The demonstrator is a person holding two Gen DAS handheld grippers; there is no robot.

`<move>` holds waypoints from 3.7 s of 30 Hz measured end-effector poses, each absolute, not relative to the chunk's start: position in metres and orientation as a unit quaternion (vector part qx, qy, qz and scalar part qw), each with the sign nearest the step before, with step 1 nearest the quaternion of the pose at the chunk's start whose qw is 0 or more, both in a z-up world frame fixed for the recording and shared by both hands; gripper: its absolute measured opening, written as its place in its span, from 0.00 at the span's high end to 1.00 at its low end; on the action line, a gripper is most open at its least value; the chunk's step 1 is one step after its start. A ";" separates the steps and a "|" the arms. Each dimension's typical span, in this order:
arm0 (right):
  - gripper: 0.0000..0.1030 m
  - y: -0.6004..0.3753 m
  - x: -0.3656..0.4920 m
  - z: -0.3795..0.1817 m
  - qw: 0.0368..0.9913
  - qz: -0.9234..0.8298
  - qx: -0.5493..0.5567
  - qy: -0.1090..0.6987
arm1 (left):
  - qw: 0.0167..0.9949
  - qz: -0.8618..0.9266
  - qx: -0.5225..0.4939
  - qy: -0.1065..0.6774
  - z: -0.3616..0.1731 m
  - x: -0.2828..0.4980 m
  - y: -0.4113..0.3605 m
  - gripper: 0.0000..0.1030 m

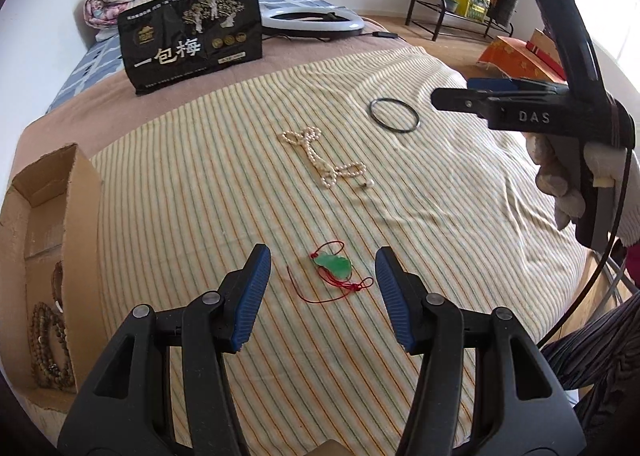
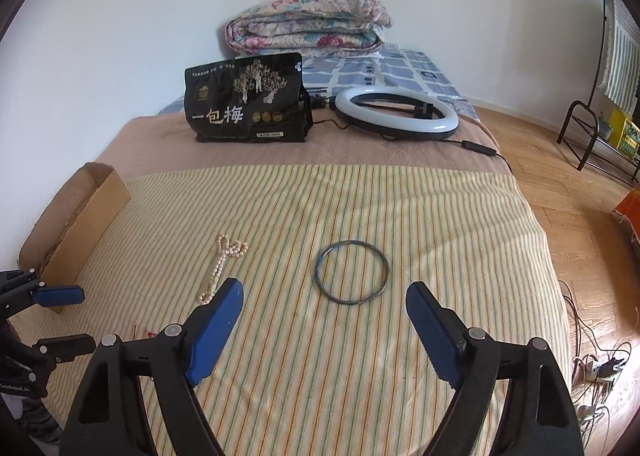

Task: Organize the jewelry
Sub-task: 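Grasp the green jade pendant with the left tool while the right tool grasps the pearl necklace, then carry the jade pendant and pearl necklace with both tools over the box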

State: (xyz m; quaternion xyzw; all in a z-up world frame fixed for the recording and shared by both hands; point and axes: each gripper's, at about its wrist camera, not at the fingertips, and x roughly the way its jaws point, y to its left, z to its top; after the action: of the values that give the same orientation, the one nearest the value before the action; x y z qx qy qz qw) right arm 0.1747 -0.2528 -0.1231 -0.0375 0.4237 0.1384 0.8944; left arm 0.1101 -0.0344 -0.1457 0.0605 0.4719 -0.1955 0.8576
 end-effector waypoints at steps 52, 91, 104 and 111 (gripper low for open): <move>0.71 -0.123 0.231 -0.208 0.829 0.228 -0.143 0.491 | 0.844 -0.218 0.123 0.474 -0.211 0.126 -0.056 0.69; 0.96 -0.167 0.206 -0.099 0.881 0.227 -0.032 0.414 | 0.903 -0.164 0.025 0.397 -0.117 0.128 0.007 0.70; 0.96 -0.160 0.178 -0.047 0.897 0.234 -0.025 0.374 | 0.932 -0.132 -0.024 0.337 -0.062 0.113 0.051 0.70; 0.96 -0.141 0.171 -0.029 0.901 0.252 -0.021 0.352 | 0.948 -0.098 -0.055 0.299 -0.031 0.109 0.088 0.70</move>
State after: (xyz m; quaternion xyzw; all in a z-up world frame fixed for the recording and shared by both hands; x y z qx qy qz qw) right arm 0.1712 -0.1405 -0.0290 -0.0207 0.3517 0.2517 0.9014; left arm 0.1089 0.0882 -0.0314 -0.0551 0.2987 -0.0983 0.9477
